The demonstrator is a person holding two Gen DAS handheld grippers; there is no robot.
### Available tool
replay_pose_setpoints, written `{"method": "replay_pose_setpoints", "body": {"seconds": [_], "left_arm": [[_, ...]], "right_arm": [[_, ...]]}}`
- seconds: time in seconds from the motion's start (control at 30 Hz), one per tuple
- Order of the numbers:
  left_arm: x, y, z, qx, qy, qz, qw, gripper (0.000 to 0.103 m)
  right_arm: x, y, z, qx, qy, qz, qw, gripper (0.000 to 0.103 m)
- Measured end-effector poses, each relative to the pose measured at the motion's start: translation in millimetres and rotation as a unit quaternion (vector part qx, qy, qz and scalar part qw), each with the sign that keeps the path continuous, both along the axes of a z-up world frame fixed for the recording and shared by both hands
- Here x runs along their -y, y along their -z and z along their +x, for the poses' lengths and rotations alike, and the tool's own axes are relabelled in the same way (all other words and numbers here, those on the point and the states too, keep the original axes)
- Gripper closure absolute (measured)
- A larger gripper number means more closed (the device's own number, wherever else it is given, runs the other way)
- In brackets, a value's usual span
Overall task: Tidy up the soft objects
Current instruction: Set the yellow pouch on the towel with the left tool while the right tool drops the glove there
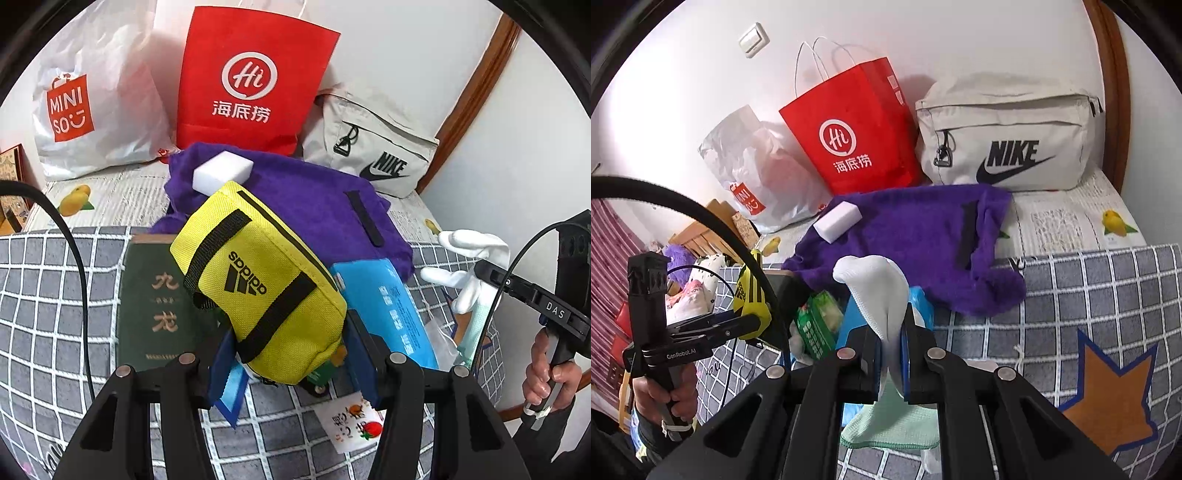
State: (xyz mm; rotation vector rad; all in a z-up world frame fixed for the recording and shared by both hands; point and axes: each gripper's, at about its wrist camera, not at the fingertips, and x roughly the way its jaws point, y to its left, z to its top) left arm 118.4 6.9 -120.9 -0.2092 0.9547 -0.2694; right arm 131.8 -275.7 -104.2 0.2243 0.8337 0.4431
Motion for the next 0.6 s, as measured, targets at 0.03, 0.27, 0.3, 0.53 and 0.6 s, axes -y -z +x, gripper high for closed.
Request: {"method": "replay_pose_setpoints", "body": {"seconds": [0.03, 0.27, 0.3, 0.53, 0.6], "left_arm": [[-2.2, -0.7, 3.3, 0.001, -0.002, 0.000, 1.0000, 0.049], [-13.9, -1.1, 24.6, 0.002, -0.009, 0.007, 0.9999, 0.049], [-15.6, -1.2, 27.3, 0.002, -0.010, 0.007, 0.9999, 0.049], [-21.7, -3.8, 49.1, 0.005, -0.015, 0.011, 0.9998, 0.049], [-22.8, -3.8, 56.2, 0.004, -0.017, 0.013, 0.9998, 0.049]], "right_arm": [[-1.2, -1.3, 2.0, 0.002, -0.001, -0.001, 1.000, 0.095], [-6.2, -6.9, 25.3, 0.006, 0.005, -0.002, 1.000, 0.095], [-6.6, -7.4, 29.0, 0.006, 0.005, 0.000, 1.000, 0.095], [-12.6, -8.6, 54.3, 0.005, 0.012, -0.014, 1.000, 0.095], [-13.8, -8.1, 62.1, 0.006, 0.013, -0.018, 1.000, 0.095]]}}
